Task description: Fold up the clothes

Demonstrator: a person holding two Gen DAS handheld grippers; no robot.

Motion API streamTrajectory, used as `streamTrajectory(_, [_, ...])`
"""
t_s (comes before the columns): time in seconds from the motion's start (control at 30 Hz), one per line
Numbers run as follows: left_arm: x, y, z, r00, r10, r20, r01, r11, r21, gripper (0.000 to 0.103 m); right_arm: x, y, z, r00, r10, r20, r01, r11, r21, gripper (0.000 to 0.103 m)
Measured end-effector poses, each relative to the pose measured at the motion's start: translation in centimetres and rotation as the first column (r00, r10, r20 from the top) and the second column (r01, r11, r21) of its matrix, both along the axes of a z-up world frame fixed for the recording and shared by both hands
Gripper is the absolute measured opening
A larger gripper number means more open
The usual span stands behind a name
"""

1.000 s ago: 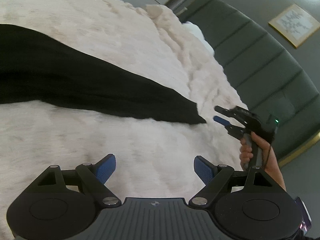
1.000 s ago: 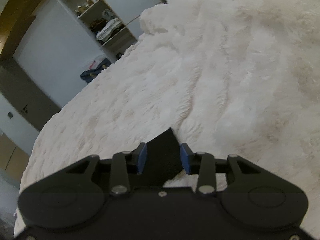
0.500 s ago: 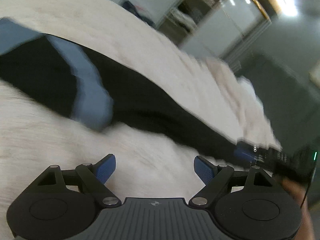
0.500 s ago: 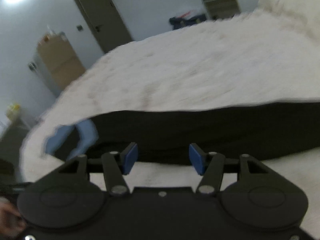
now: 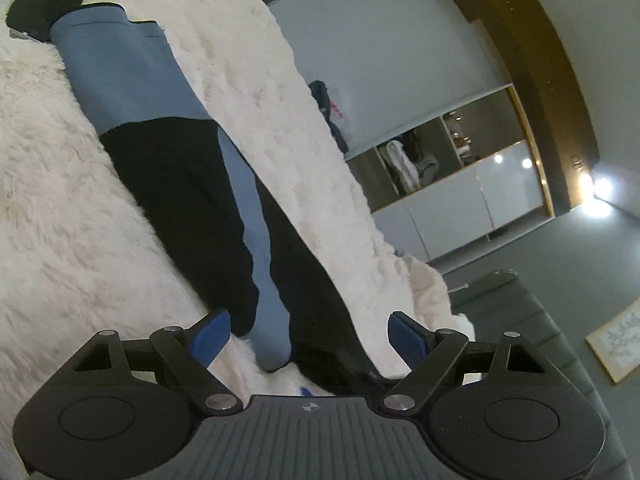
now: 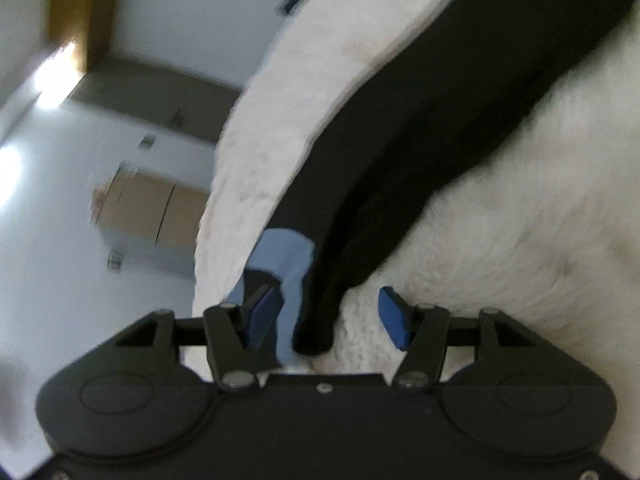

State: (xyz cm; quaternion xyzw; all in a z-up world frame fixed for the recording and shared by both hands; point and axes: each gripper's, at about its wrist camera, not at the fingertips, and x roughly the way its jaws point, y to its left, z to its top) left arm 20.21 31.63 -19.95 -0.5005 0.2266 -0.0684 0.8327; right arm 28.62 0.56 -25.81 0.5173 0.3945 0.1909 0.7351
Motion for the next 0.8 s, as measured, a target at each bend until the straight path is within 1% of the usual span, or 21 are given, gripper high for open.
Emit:
streamTrajectory(0.03, [0.0,0.3,0.0,1.0,-0.003,0.001,0.003,1.0,-0.009,0.082,0.3,0.2,-0.6,0.999,-0.031,0.007,0.031,0.999,0.036,0.054])
streamTrajectory(0.07, [0.0,0.4,0.0,1.0,-0.005,0.001,0.005,1.0,-0.013,0.082,0.4,0.3,-0.9,0.998,-0.056,0.009,0.055,0.997,0.053,0.052])
streamTrajectory(0.1, [0.1,0.6,-0.1,1.0,-0.005,0.0,0.005,1.0,-0.026,0.082,0.7,-0.4,-1.9,0.988,-0.155,0.003,0.154,0.98,0.124,0.05])
streamTrajectory(0.13, [0.1,1.2,-0.3,1.0,-0.001,0.0,0.001,0.999,-0.052,0.082,0.8,-0.7,-2.4,0.982,-0.187,-0.002,0.186,0.971,0.149,0.042])
streamTrajectory(0.17, [0.1,1.5,-0.4,1.0,0.004,0.002,-0.004,0.997,-0.072,0.082,0.9,-1.5,-3.0,0.969,-0.248,-0.012,0.246,0.951,0.189,0.026])
streamTrajectory(0.2, [0.0,1.9,-0.5,1.0,0.01,0.011,-0.009,0.996,-0.092,0.082,0.8,-2.9,-3.5,0.953,-0.303,-0.016,0.301,0.936,0.181,0.015])
streamTrajectory(0.23, [-0.2,2.4,-0.5,1.0,0.018,0.024,-0.015,0.993,-0.117,0.083,0.8,-4.2,-4.0,0.934,-0.357,-0.019,0.355,0.919,0.173,0.008])
streamTrajectory(0.27, [-0.3,2.8,-0.5,0.999,0.021,0.032,-0.016,0.992,-0.127,0.083,0.7,-5.5,-4.5,0.913,-0.409,-0.02,0.406,0.899,0.164,0.007])
streamTrajectory(0.3, [-0.3,2.9,-0.4,0.999,0.019,0.033,-0.014,0.992,-0.126,0.083,0.4,-6.9,-4.6,0.912,-0.411,0.008,0.407,0.906,0.119,0.007])
streamTrajectory(0.4, [-0.1,2.9,-0.2,1.0,0.002,0.027,0.0,0.996,-0.09,0.083,-0.5,-7.8,-3.5,0.922,-0.382,0.068,0.384,0.923,-0.023,0.007])
streamTrajectory(0.43, [0.0,2.8,-0.2,1.0,-0.002,0.023,0.004,0.997,-0.081,0.083,-0.8,-8.1,-3.1,0.925,-0.369,0.087,0.375,0.925,-0.066,0.009])
streamTrajectory(0.47, [0.1,2.8,-0.2,1.0,-0.005,0.017,0.006,0.997,-0.078,0.083,-0.9,-8.4,-3.0,0.935,-0.342,0.092,0.348,0.935,-0.067,0.014])
streamTrajectory(0.5, [0.0,2.7,-0.3,1.0,-0.006,0.013,0.007,0.997,-0.078,0.083,-1.0,-8.7,-2.9,0.944,-0.315,0.096,0.322,0.944,-0.068,0.015])
streamTrajectory(0.57, [-0.1,2.4,-0.4,1.0,-0.007,0.007,0.008,0.997,-0.078,0.083,-1.2,-9.5,-2.7,0.953,-0.293,0.076,0.296,0.955,-0.032,0.023])
streamTrajectory(0.6, [-0.1,2.2,-0.4,1.0,-0.01,0.005,0.01,0.997,-0.075,0.083,-1.6,-10.2,-2.6,0.946,-0.316,0.075,0.317,0.948,-0.004,0.026])
streamTrajectory(0.63, [-0.1,1.8,-0.5,1.0,-0.016,-0.001,0.016,0.997,-0.069,0.083,-2.1,-11.0,-2.4,0.938,-0.338,0.073,0.338,0.941,0.023,0.032])
streamTrajectory(0.67, [-0.2,1.3,-0.5,1.0,-0.028,-0.008,0.027,0.998,-0.058,0.083,-2.5,-11.7,-2.3,0.93,-0.361,0.069,0.358,0.932,0.05,0.034])
streamTrajectory(0.73, [0.1,0.3,-0.6,0.998,-0.049,-0.024,0.049,0.999,-0.024,0.083,-3.2,-14.6,-3.0,0.906,-0.422,0.022,0.417,0.9,0.129,0.032])
streamTrajectory(0.77, [0.4,-0.2,-0.6,0.998,-0.059,-0.035,0.059,0.998,-0.005,0.083,-3.3,-15.8,-3.5,0.9,-0.436,0.005,0.43,0.889,0.157,0.028])
streamTrajectory(0.8, [0.6,-0.8,-0.8,0.996,-0.069,-0.047,0.07,0.997,0.014,0.083,-3.3,-16.7,-4.0,0.893,-0.449,0.0,0.442,0.88,0.174,0.026])
